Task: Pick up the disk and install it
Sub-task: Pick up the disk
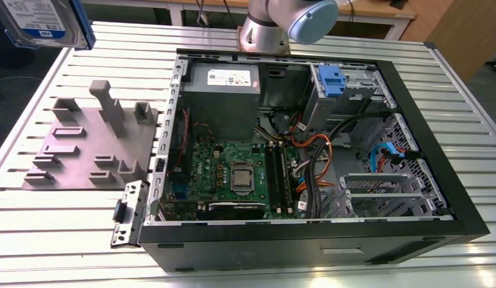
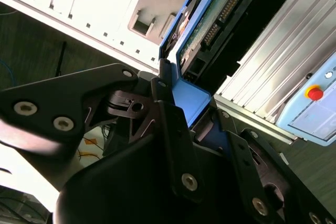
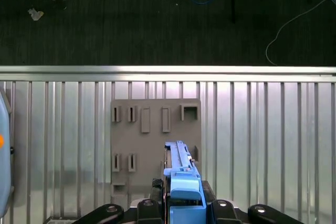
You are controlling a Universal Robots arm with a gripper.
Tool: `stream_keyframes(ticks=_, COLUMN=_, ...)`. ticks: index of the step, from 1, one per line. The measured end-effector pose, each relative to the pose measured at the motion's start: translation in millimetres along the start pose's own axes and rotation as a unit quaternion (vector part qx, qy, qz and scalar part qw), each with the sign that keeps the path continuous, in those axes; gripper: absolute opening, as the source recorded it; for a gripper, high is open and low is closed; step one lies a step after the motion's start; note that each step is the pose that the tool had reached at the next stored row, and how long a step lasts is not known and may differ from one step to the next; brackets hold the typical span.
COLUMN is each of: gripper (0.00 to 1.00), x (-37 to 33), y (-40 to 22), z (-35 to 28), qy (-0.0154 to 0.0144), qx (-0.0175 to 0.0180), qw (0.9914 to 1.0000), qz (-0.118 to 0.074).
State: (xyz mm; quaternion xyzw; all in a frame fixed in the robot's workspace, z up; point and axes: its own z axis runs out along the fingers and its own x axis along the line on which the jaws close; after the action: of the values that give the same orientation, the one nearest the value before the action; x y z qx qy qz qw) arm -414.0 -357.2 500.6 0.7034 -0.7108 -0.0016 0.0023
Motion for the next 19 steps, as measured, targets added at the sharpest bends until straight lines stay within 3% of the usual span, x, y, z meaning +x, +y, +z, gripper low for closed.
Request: stream_keyframes(ticks=19, gripper=0.36, x=3.4, y=-0.4, z=0.1, qy=0.0, qx=0.0, qw=1.0, qz=0.0)
